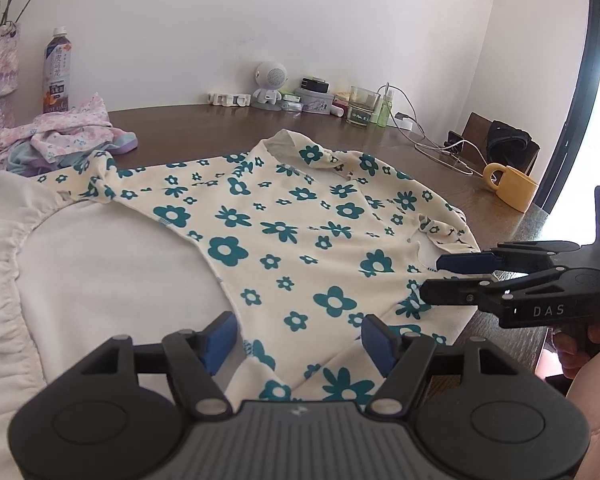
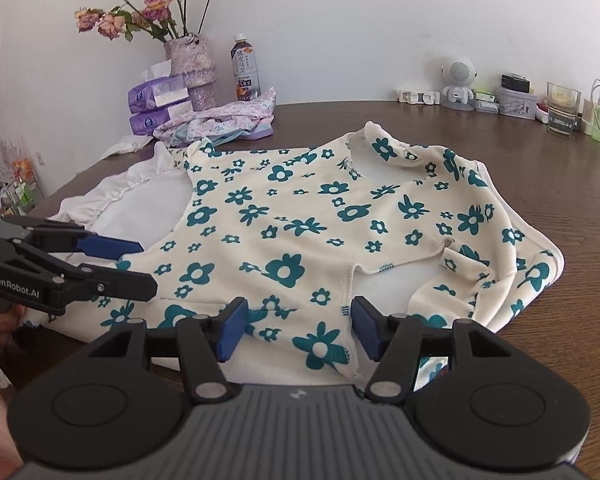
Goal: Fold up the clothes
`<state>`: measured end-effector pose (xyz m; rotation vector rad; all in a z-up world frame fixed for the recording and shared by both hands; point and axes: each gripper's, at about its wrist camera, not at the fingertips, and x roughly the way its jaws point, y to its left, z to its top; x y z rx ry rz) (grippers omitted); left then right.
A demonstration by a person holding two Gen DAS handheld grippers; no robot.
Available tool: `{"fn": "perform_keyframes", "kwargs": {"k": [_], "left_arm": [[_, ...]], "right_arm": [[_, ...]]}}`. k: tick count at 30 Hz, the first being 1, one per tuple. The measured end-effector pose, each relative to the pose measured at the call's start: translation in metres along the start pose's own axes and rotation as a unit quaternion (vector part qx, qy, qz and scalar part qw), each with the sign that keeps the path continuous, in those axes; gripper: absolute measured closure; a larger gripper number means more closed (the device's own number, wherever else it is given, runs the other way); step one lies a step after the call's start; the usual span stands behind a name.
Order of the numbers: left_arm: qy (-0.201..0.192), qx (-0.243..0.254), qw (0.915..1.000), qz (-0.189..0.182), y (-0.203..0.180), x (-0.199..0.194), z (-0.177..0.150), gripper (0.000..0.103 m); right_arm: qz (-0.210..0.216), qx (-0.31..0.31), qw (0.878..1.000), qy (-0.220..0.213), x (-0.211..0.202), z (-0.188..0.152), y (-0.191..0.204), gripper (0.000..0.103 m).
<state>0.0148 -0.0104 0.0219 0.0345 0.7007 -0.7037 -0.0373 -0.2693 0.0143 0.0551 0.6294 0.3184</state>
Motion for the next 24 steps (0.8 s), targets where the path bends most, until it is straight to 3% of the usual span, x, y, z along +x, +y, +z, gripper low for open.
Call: {"fn": "perform_keyframes", "kwargs": {"k": [6,8,13,18,24], "left_arm": [[-0.004,0.004,1.0,0.005,-0.003,0.0,-0.002,0.031],[-0.006,0.001,1.0,0.005,-0.003,-0.001,-0.003,0.031],[-0.008,-0.003,1.0,0.003,-0.002,-0.001,-0.003,0.029],[-0.01,-0.002,0.9999,0.003,-0.002,0.0,-0.003,0.026],[-0.058,-0.082,0.9948,0.015,0.021,-0.016,0.008,0.027]], "right_arm": [[0.016,-0.012,1.0,-0.024,0.003,0.017,0.012,0.046],[0.02,-0.015,1.0,-0.005,0.015,0.019,0.015,0.06],[0.002,-0.017,1.0,0.015,0.031,0.014,0.013,0.071],[-0.024,-0.021,0.999,0.009,0.028,0.01,0.008,0.073],[-0.009,0.023,1.0,0.001,0.02,0.016,-0.009,0.069]]}}
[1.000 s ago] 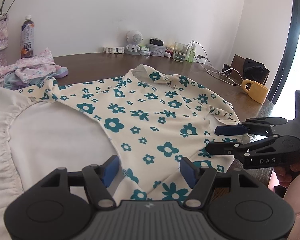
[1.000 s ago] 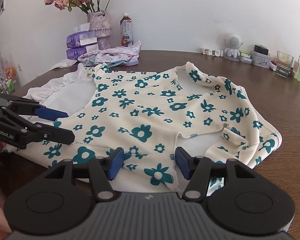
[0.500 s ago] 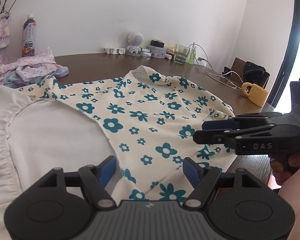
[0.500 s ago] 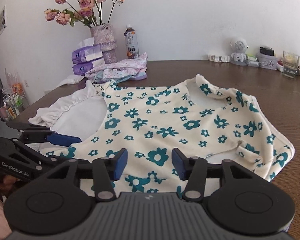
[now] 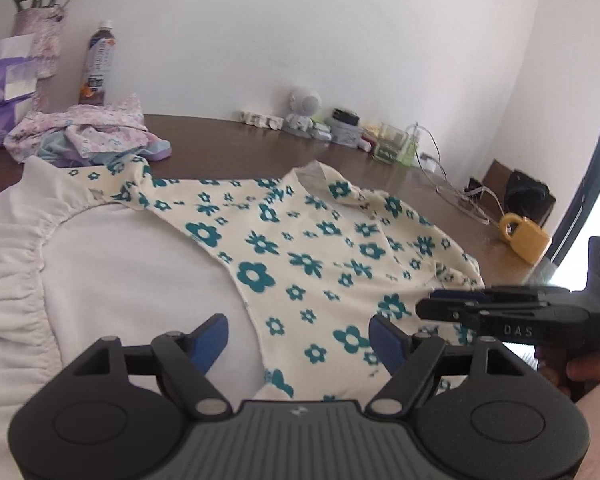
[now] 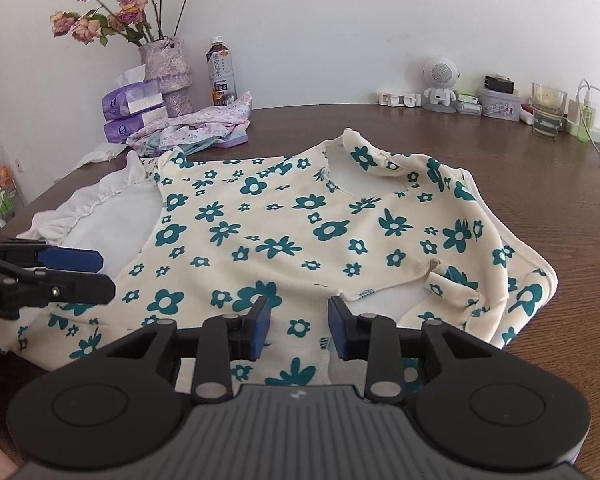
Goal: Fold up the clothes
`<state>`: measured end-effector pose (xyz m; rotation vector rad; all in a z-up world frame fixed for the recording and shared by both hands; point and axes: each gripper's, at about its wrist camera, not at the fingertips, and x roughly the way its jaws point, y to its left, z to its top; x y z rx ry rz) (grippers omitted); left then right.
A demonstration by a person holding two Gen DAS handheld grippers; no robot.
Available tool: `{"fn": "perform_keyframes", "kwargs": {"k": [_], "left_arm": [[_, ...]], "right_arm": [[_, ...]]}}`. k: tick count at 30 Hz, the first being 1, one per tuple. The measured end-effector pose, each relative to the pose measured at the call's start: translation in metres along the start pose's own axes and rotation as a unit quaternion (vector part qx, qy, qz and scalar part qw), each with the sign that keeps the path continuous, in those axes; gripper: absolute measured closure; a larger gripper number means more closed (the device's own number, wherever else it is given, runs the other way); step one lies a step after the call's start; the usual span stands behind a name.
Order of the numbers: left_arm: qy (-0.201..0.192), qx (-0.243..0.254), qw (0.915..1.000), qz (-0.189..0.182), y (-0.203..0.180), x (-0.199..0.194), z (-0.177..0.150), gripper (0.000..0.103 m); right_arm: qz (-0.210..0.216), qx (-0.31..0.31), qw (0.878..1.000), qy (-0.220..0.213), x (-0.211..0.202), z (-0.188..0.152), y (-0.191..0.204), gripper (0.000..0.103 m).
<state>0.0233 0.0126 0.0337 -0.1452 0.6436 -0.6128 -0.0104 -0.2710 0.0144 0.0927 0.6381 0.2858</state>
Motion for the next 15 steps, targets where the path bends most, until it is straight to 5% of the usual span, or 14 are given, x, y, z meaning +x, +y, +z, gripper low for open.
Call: {"fn": "perform_keyframes", "kwargs": {"k": [6,11,15], "left_arm": [[-0.023,-0.047,0.9981,0.034,0.012,0.002,0.017,0.025],[-0.013,-0.114,0.9871,0.111,0.035,0.011,0.021,0.02],[-0.009,-0.123,0.9828,0.138,0.043,0.015,0.02,0.017]], "right_arm": [[-0.009,-0.018,1.0,-0.017,0.009,0.022,0.003,0.052],[-0.016,-0.051,0.999,-0.012,0.035,0.038,0.01,0.024],[-0.02,-0.074,0.997,0.006,0.056,0.043,0.015,0.017]]}}
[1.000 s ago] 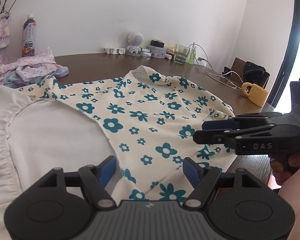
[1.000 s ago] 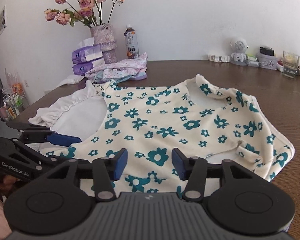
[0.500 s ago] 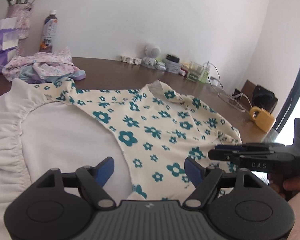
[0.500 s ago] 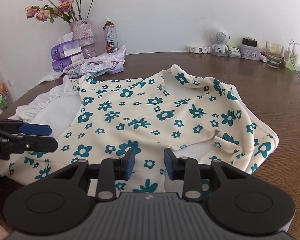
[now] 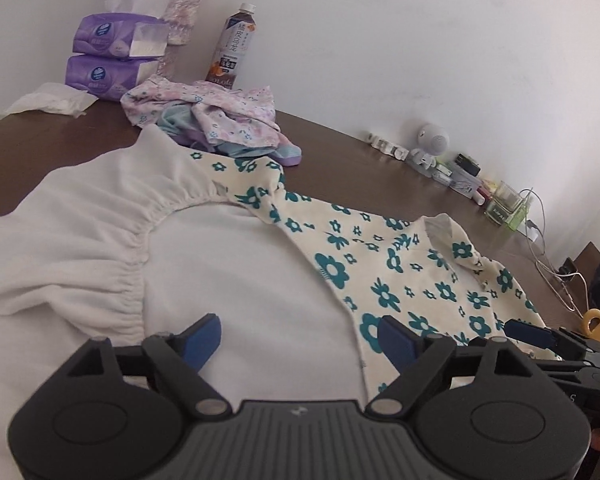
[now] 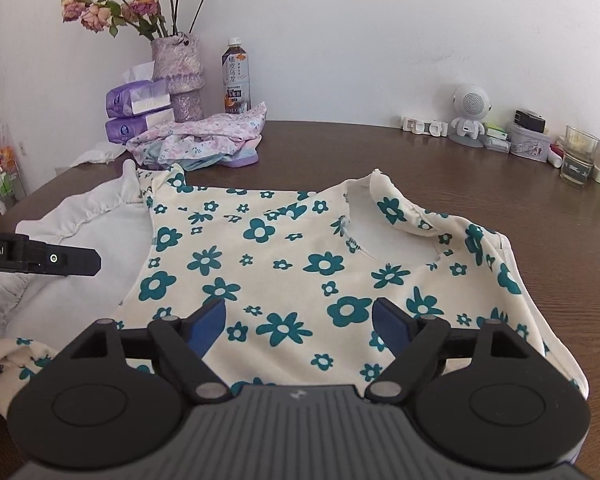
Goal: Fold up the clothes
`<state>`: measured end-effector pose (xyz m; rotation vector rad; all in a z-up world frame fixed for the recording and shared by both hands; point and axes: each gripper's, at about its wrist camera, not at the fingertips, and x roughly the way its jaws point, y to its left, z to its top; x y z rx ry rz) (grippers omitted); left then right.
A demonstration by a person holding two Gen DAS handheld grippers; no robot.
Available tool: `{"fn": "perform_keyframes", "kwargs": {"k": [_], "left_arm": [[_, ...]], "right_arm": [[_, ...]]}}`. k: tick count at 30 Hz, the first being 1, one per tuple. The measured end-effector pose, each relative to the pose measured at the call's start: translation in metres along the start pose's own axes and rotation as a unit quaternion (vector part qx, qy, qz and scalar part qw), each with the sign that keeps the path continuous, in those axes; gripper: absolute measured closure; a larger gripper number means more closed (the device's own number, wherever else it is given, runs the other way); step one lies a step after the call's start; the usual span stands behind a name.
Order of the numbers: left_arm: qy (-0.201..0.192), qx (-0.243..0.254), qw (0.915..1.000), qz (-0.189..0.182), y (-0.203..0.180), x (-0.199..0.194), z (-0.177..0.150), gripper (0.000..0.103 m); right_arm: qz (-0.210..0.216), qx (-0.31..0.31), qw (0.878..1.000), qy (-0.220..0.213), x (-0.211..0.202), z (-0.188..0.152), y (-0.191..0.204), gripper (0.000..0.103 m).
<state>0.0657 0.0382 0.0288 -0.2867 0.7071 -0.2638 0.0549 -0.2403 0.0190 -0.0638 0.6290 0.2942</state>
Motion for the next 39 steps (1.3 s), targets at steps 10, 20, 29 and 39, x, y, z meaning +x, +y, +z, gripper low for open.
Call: {"fn": "perform_keyframes", "kwargs": {"k": [10,20,29,39], "left_arm": [[-0.005,0.036,0.9993,0.003,-0.011,0.008,-0.005,0.0],[-0.014,0.067,0.9976,0.009,-0.017,0.012,-0.009,0.0],[-0.014,0.079,0.9968,0.003,-0.017,0.014,-0.01,0.0],[-0.016,0.078,0.9968,-0.009,-0.016,0.014,-0.009,0.0]], "right_arm": [[0.008,0.005,1.0,0.027,0.019,-0.005,0.001,0.001],[-0.002,-0.005,0.999,0.034,0.021,-0.007,0.006,0.001],[-0.002,-0.004,0.999,0.034,0.021,-0.007,0.006,0.001],[0.0,-0.003,0.999,0.033,0.022,-0.007,0.005,0.001]]}}
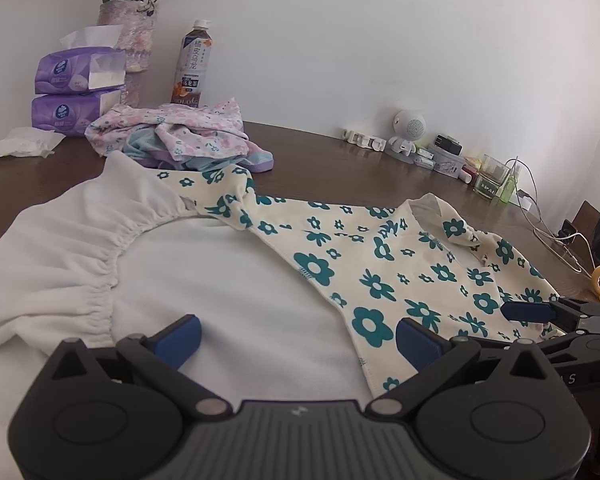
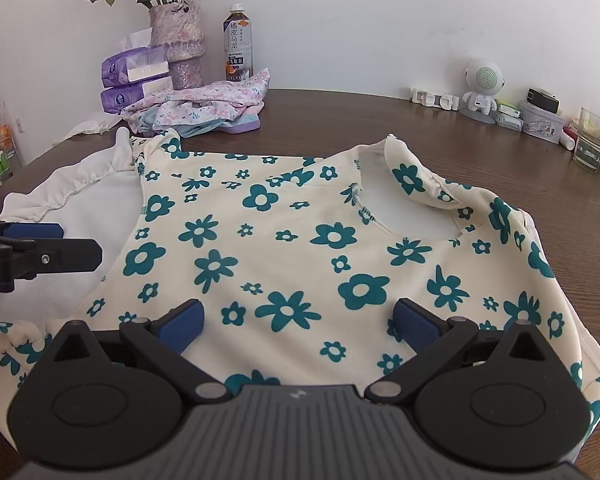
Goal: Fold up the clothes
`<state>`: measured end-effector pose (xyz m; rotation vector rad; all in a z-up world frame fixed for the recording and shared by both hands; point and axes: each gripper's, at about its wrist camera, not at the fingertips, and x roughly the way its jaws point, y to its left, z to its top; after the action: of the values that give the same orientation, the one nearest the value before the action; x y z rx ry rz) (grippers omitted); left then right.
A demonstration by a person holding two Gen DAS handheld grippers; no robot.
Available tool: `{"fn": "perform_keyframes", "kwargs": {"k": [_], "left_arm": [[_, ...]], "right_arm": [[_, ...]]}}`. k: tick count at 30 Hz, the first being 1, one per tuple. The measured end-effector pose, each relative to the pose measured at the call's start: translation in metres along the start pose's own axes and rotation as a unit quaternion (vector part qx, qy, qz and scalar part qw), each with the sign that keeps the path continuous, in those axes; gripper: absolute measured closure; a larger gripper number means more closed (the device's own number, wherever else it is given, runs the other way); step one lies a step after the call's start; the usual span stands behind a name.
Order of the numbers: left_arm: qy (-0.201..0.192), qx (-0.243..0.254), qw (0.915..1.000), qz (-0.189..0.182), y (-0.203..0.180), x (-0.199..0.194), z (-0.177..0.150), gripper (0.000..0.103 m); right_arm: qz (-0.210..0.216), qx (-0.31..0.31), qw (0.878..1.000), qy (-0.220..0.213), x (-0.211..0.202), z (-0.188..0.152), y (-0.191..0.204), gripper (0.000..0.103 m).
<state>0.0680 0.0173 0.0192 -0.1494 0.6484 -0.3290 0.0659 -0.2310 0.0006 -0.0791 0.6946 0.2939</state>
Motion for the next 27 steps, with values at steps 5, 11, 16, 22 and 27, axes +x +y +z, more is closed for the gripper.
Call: {"fn": "perform_keyframes", "kwargs": {"k": [5,11,16,22,27], "left_arm": [[-0.002,-0.003,1.0,-0.004,0.001,-0.0002,0.0,0.0],[-0.003,-0.004,1.0,-0.005,0.0011,-0.0003,0.0001,0.0],[-0.003,-0.005,1.0,-0.006,0.0017,-0.0003,0.0004,0.0],[-0.004,-0.006,0.9999,-0.008,0.0018,-0.0003,0.0004,0.0],[-0.004,-0.006,0.9999,-0.009,0.0019,-0.0002,0.0005,0.0]], "right_arm": [[0.0,0.0,1.0,0.0,-0.0002,-0.0001,-0.0002,0.001],[0.0,0.0,1.0,0.0,-0.0003,-0.0001,0.0001,0.001],[0.0,0.0,1.0,0.0,-0.0003,-0.0002,0.0001,0.001],[0.0,0.0,1.0,0.0,0.0,-0.0004,0.0002,0.001],[0.0,0.0,1.0,0.0,0.0002,-0.0005,0.0004,0.001]]}}
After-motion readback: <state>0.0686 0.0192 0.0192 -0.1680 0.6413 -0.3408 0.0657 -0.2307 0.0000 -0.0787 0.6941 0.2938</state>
